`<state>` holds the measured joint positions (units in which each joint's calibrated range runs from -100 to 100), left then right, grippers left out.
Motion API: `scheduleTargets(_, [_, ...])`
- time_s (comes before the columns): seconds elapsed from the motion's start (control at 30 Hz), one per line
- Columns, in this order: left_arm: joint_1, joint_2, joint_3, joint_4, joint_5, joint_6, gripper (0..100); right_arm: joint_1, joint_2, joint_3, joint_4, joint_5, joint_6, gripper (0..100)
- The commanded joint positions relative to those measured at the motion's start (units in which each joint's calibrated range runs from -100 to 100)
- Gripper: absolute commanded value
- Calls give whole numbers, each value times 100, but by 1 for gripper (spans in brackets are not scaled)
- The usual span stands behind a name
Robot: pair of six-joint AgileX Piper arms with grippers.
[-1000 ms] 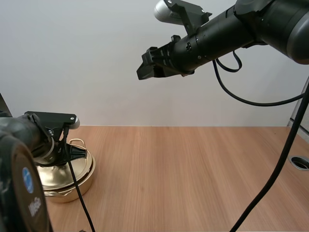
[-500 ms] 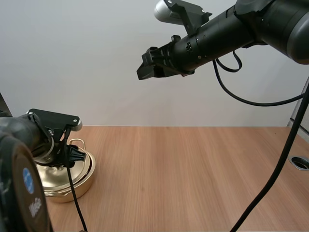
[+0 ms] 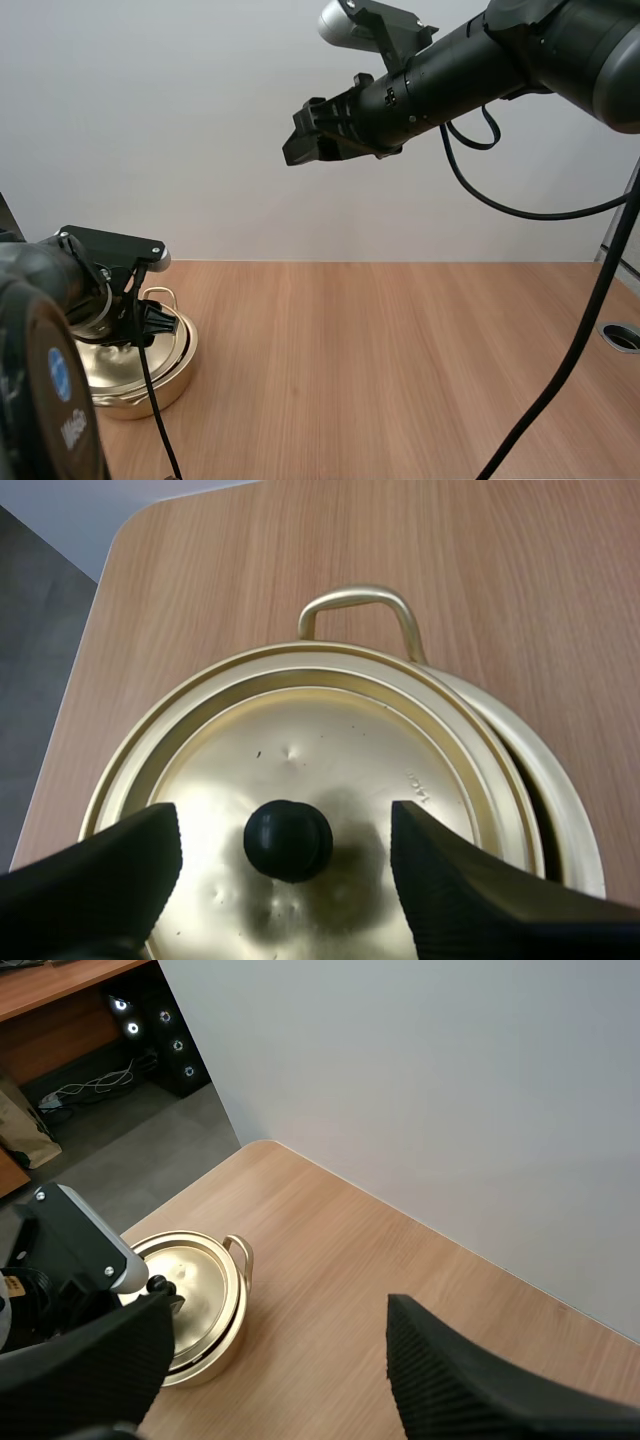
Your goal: Open the pot, put the car inside, and close it
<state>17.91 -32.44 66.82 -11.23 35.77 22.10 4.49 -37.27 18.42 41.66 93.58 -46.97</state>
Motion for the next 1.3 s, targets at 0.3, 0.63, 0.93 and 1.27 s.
scheduleTargets(0.3, [3,2,-4,-3,-92,-256,0,-2,-5,7,0,9,5,100])
scheduleTargets(0.63, [3,2,-18,-31,4,-256,0,-2,-5,7,0,9,5,100])
scheduleTargets(0.93, [3,2,-18,-207,418,-281,0,-2,-5,7,1,9,-4,100])
scheduleTargets(1.27, [3,-11,-497,-609,1332,-281,0,-2,-5,7,1,9,-15,100])
